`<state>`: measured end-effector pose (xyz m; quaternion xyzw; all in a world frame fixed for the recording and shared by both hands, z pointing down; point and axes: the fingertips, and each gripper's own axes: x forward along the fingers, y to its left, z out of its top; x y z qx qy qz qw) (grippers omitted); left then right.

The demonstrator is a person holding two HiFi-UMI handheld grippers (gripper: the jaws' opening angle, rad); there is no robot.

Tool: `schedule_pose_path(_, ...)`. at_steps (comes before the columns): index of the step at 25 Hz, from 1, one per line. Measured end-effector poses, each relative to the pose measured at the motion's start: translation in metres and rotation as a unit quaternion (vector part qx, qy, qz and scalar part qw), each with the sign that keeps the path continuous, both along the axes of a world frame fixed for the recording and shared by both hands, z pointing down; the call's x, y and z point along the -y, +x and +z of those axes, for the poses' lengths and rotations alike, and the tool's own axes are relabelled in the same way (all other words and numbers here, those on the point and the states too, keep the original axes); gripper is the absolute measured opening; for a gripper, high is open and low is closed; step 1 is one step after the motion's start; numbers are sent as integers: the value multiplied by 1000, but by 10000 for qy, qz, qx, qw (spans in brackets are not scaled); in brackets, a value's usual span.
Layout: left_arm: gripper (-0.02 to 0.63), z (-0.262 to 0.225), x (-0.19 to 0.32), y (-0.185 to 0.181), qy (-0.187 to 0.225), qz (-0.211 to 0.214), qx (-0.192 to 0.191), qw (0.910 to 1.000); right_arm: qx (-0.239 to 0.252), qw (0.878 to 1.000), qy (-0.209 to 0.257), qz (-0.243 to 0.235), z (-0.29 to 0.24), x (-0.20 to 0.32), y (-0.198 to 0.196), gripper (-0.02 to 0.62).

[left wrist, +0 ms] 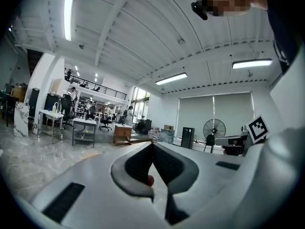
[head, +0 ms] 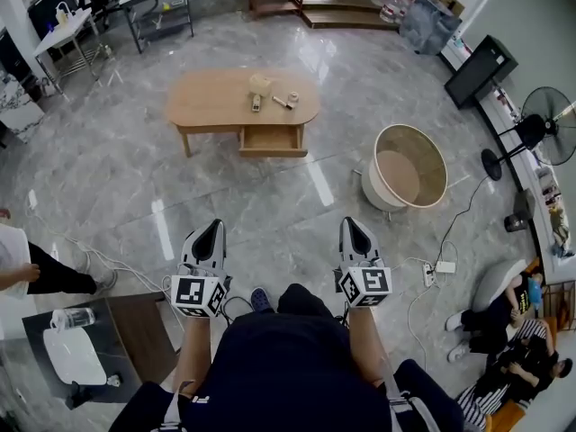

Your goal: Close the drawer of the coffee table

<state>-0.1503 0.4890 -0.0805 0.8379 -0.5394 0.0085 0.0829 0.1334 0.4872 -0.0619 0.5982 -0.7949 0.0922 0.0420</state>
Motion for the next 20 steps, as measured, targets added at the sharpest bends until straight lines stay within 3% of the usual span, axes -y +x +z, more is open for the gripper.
schedule_pose_path(10, 25, 6, -2, 1, -66, 218, -9, 9997, -6, 9999, -75, 108, 9, -9, -3, 26)
schedule_pose_path(20, 25, 15, 22, -1, -43, 35, 76, 10000, 122, 9999, 18, 24, 18, 30, 0, 26)
